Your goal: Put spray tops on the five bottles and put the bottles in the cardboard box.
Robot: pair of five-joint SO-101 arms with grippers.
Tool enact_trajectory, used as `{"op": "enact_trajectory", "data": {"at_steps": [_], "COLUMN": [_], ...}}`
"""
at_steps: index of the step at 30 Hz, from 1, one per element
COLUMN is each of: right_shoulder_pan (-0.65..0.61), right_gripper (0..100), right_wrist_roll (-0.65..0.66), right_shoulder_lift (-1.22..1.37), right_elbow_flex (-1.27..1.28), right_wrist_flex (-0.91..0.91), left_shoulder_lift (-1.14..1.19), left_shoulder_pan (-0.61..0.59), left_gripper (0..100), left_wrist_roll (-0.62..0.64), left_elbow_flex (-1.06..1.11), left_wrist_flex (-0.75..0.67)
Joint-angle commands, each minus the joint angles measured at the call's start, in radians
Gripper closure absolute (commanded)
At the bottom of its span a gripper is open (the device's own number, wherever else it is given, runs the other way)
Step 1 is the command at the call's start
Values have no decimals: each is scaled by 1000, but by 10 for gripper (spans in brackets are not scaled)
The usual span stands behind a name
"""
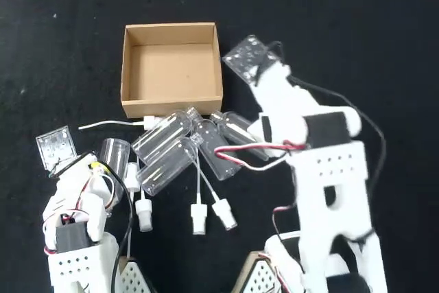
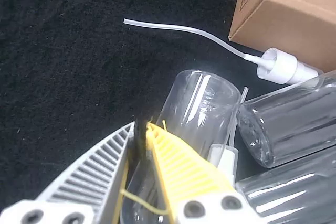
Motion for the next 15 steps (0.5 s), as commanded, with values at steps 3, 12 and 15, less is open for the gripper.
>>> {"op": "enact_trajectory", "data": {"at_steps": [3, 12, 15], "right_shoulder_pan": [-52, -141, -152], "right_gripper": [762, 762, 762], "right_wrist_roll": [-3, 2, 2], "right_shoulder_lift": [48, 171, 228], "right_elbow_flex": [-56, -56, -56], "right_wrist_flex": [-49, -58, -89], "left_shoulder_lift": [-2, -2, -2], "left_shoulder_pan": [-4, -4, -4], "left_gripper": [970, 970, 970], "left_wrist_roll": [-3, -3, -3], "left_elbow_flex": [22, 22, 22], "left_wrist_flex": [3, 3, 3]}}
